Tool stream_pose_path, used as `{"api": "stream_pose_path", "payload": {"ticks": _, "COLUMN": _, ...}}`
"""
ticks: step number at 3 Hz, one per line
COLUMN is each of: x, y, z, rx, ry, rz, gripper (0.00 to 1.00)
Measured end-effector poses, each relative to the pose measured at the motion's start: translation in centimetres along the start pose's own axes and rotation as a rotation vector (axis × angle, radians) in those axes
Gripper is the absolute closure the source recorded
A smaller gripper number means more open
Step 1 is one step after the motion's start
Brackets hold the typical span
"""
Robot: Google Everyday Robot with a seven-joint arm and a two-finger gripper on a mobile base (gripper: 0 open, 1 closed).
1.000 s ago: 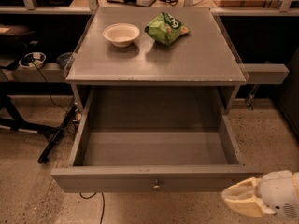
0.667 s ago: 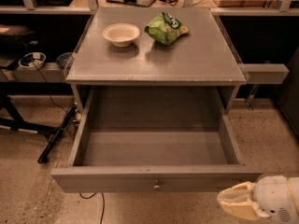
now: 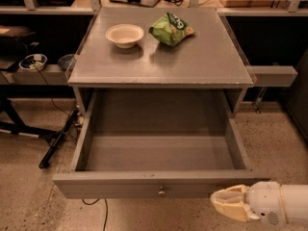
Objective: Close top drawer
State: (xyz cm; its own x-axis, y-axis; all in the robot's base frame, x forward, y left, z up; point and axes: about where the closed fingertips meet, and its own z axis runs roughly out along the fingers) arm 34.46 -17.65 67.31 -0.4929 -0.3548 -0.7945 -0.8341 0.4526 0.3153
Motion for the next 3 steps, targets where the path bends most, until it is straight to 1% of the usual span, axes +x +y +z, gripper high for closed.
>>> {"api": "stream_pose_path", "payload": {"ticks": 1, "x": -1.2, "y": -2.1, "z": 1.1, "rx": 0.138, "ry": -0.009, "rz": 0.024, "gripper": 1.0}}
{"api": "stream_pose_path", "payload": {"ticks": 2, "x": -2.3, "y": -5.7, "z": 2.3, "rx": 0.258, "ry": 0.009, "rz": 0.047, "gripper": 1.0}}
{"api": "stream_pose_path", "payload": {"ticks": 3, "x": -2.4, "y": -5.9, "z": 2.4, "rx": 0.264, "ry": 0.013, "rz": 0.049, "gripper": 1.0}}
